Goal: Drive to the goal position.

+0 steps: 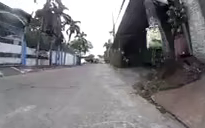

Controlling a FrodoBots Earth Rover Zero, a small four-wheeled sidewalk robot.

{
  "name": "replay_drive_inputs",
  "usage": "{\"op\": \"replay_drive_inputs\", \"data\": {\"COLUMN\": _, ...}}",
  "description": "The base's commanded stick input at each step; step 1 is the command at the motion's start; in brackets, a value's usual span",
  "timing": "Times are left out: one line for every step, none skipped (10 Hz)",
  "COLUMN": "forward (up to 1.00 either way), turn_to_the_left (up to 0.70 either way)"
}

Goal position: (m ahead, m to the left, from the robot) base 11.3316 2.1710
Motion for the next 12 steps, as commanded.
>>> {"op": "replay_drive_inputs", "data": {"forward": 1.00, "turn_to_the_left": 0.00}}
{"op": "replay_drive_inputs", "data": {"forward": 1.00, "turn_to_the_left": 0.00}}
{"op": "replay_drive_inputs", "data": {"forward": 1.00, "turn_to_the_left": 0.00}}
{"op": "replay_drive_inputs", "data": {"forward": 1.00, "turn_to_the_left": 0.00}}
{"op": "replay_drive_inputs", "data": {"forward": 1.00, "turn_to_the_left": 0.00}}
{"op": "replay_drive_inputs", "data": {"forward": 1.00, "turn_to_the_left": 0.00}}
{"op": "replay_drive_inputs", "data": {"forward": 1.00, "turn_to_the_left": 0.00}}
{"op": "replay_drive_inputs", "data": {"forward": 1.00, "turn_to_the_left": 0.00}}
{"op": "replay_drive_inputs", "data": {"forward": 1.00, "turn_to_the_left": 0.09}}
{"op": "replay_drive_inputs", "data": {"forward": 1.00, "turn_to_the_left": 0.25}}
{"op": "replay_drive_inputs", "data": {"forward": 1.00, "turn_to_the_left": 0.36}}
{"op": "replay_drive_inputs", "data": {"forward": 1.00, "turn_to_the_left": 0.33}}
